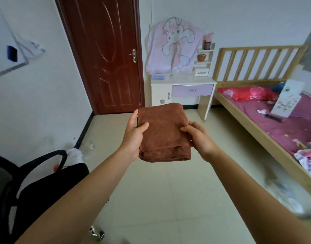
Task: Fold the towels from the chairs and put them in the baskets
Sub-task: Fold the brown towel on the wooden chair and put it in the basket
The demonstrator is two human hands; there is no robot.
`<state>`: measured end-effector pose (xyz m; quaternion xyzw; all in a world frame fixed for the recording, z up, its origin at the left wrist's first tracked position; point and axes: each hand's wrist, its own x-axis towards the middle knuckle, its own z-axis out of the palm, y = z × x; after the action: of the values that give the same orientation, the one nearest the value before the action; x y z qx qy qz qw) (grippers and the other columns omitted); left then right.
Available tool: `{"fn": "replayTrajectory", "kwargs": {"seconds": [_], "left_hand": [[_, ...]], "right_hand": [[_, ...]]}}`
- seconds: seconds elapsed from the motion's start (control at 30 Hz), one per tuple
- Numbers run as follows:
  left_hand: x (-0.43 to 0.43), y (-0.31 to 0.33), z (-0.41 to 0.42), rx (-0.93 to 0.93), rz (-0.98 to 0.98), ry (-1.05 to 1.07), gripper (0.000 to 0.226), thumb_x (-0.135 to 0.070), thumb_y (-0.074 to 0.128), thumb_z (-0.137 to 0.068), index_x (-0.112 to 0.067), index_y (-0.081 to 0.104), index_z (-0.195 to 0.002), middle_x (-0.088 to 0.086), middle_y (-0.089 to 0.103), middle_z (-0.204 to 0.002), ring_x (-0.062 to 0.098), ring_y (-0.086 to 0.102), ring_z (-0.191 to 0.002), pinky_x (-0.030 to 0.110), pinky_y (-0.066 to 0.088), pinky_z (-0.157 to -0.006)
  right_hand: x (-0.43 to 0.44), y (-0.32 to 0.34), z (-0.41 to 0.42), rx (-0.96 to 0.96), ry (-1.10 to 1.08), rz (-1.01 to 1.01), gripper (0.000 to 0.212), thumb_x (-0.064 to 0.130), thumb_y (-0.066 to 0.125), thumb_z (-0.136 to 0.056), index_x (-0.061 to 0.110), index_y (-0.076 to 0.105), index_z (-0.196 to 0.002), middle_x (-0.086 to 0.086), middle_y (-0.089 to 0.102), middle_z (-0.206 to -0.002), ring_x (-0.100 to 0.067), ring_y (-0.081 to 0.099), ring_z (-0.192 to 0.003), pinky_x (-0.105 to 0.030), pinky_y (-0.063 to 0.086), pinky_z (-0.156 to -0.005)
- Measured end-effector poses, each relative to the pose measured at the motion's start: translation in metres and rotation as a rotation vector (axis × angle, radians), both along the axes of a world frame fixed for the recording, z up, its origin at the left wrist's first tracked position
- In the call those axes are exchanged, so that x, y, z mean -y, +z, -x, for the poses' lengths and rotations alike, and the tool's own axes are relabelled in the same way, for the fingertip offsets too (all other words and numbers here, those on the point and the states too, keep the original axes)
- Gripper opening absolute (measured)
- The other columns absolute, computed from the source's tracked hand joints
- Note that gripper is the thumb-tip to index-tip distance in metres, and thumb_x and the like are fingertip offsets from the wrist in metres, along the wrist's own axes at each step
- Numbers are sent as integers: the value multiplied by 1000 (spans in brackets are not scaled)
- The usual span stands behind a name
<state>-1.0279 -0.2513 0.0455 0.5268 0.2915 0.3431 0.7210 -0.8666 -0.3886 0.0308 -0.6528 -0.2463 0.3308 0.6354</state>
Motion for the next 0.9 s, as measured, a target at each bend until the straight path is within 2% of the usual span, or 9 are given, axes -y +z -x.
{"fn": "replayTrajectory", "kwargs": {"seconds": [0.1,0.23,0.33,0.43,0.57,0.6,0.7,0.8,0.9], "left_hand": [[-57,-16,-52,-8,-15,-18,59,-11,59,-97,-39,39,-145,-4,62,-131,14,66,-111,35,57,-89],[-141,-23,-128,20,23,-43,60,-8,60,-96,-39,40,-144,-8,67,-116,13,69,-103,32,59,-81],[-206,-17,-185,-18,-8,-80,63,-12,59,-97,-44,36,-145,-3,63,-129,16,66,-111,39,56,-93],[-264,-5,-242,-40,-84,-147,63,-12,55,-99,-49,33,-145,-1,57,-137,15,62,-116,37,54,-96],[-322,-11,-320,-103,-298,-261,59,-11,47,-103,-46,31,-148,-12,44,-145,-5,51,-120,26,43,-106],[-336,-15,-339,-112,-331,-283,58,-12,46,-103,-44,30,-149,-13,42,-146,-5,50,-122,28,41,-109],[-384,-27,-398,-134,-354,-285,56,-14,47,-103,-46,36,-146,-12,43,-148,4,47,-131,35,38,-114],[-436,-42,-470,-171,-353,-239,51,-14,47,-103,-45,43,-143,-11,43,-149,6,46,-133,31,40,-111],[-480,-44,-536,-223,-331,-250,42,-15,47,-104,-41,54,-136,-8,49,-144,10,51,-128,26,47,-102]], "right_hand": [[-49,-10,-44,0,-30,9,28,20,61,-94,11,60,-120,-6,67,-105,-21,65,-90,-37,53,-76],[-128,-6,-114,43,-59,32,26,19,62,-94,13,61,-119,-8,69,-107,-20,67,-90,-37,56,-78],[-186,8,-165,45,-103,51,23,18,62,-94,15,62,-117,-5,70,-103,-18,67,-86,-37,55,-80],[-231,19,-214,48,-138,35,14,17,63,-93,17,65,-107,-2,70,-95,-17,66,-81,-37,53,-78],[-285,17,-286,36,-189,38,10,19,63,-93,20,66,-102,-1,71,-93,-14,67,-78,-31,53,-71],[-298,14,-306,35,-198,41,11,20,63,-93,20,67,-103,-1,71,-95,-14,67,-78,-29,52,-69],[-344,3,-367,31,-213,32,17,20,64,-92,18,67,-109,-2,72,-100,-16,69,-83,-27,51,-66],[-396,-17,-437,4,-205,-5,21,19,64,-93,16,66,-113,-2,72,-98,-12,69,-79,-24,51,-65],[-445,-29,-505,-39,-191,-15,24,18,63,-93,13,64,-117,-5,70,-102,-12,68,-79,-24,51,-68]]}}
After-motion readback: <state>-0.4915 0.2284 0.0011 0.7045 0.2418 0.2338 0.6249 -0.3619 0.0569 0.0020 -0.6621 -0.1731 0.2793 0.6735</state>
